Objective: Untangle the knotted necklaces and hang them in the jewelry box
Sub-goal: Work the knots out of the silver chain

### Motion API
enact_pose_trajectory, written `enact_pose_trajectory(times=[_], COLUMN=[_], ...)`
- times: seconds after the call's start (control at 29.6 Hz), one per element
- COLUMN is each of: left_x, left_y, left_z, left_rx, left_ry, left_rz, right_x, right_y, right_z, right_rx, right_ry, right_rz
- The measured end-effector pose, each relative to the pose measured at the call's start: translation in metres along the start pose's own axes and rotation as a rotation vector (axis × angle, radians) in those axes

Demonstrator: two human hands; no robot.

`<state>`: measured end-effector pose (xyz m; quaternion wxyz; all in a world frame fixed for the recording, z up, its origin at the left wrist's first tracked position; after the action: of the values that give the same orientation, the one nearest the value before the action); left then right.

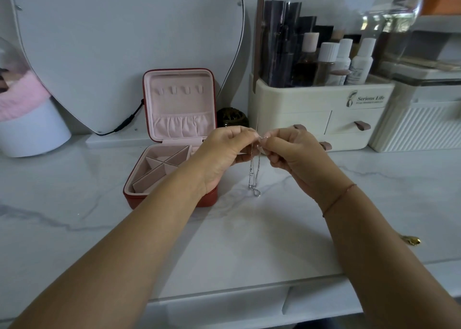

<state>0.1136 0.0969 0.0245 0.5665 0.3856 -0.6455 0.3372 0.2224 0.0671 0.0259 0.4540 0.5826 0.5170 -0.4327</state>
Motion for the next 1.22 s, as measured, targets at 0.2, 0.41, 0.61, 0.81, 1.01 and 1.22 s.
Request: enact_pose_trajectory(times=[0.2,0.41,0.61,0.81,1.01,1.22], left_x=[-0.002,-0.003,0.002,0.010,0.003,-0.002], left_y=[-0.001,-0.003,0.013,0.011,0.015,0.004], left_z=[0.000,0.001,0.000,0.001,-0.002,-0.001], left_rx=[-0.015,-0.054,0.076,0.098,0.141,0.025], left_ry=[-0.011,0.009,-0.040,-0.119,-0.064,-0.019], left_rz=[0.024,-0.080,-0.171,-0.277,-0.348,-0.287], right_x=[-0.001,0.001,0.000,-0.006,-0.008,-0.004], right_y=[0.007,0.010,0.019,0.020,0.006,0.005], right_z=[0.002,0.004,0.003,0.004,0.004,0.002], right_rx=[0.062,0.053,0.159,0.183,0.082,0.050], right_ry=[-0.017,-0.015,0.023,0.060,0.067,0.038], right_rz=[0.025,-0.074,0.077,0.167,0.135,0.052])
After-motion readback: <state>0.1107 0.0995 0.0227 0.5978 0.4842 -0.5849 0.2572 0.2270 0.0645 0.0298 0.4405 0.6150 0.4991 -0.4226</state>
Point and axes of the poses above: each hand's wrist, its own z-axis away from the middle knuckle, its own y-axis out of the back of the hand, x = y × z, the point moved 10 cm from there along -z, towards the middle knuckle, and after that the axes turned 2 degrees about -x, right-handed, at the moved point
